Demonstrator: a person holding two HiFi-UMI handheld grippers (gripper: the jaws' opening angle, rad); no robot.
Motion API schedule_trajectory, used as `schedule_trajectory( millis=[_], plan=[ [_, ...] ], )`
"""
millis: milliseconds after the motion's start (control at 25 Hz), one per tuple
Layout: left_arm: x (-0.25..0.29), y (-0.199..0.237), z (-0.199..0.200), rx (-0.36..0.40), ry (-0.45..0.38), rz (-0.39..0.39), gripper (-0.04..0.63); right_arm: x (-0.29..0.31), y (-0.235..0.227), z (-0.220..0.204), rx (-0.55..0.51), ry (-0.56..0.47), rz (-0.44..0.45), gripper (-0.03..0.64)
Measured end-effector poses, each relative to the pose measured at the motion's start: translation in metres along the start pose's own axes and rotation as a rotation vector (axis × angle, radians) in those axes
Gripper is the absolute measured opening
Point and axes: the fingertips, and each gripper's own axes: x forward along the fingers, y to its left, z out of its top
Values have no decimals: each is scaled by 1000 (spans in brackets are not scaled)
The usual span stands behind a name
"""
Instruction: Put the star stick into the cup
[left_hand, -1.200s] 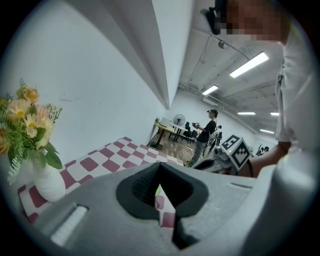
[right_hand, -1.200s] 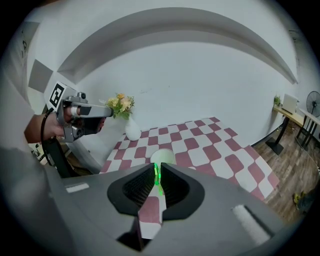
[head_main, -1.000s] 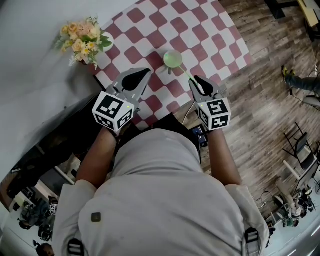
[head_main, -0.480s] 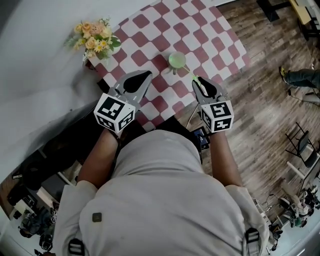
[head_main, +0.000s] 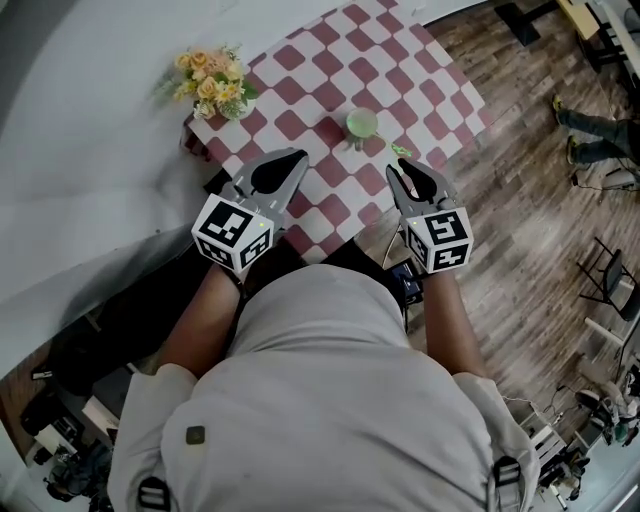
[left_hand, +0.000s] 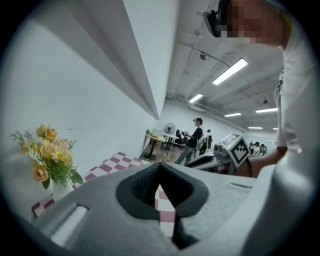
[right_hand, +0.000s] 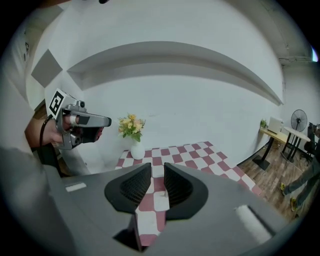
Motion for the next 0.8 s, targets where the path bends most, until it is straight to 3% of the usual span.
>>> schedule_trajectory(
  millis=[800],
  plan=[
    [-66, -25, 36, 100, -102, -107, 5, -54, 73, 54, -31, -174, -93, 40]
  ],
)
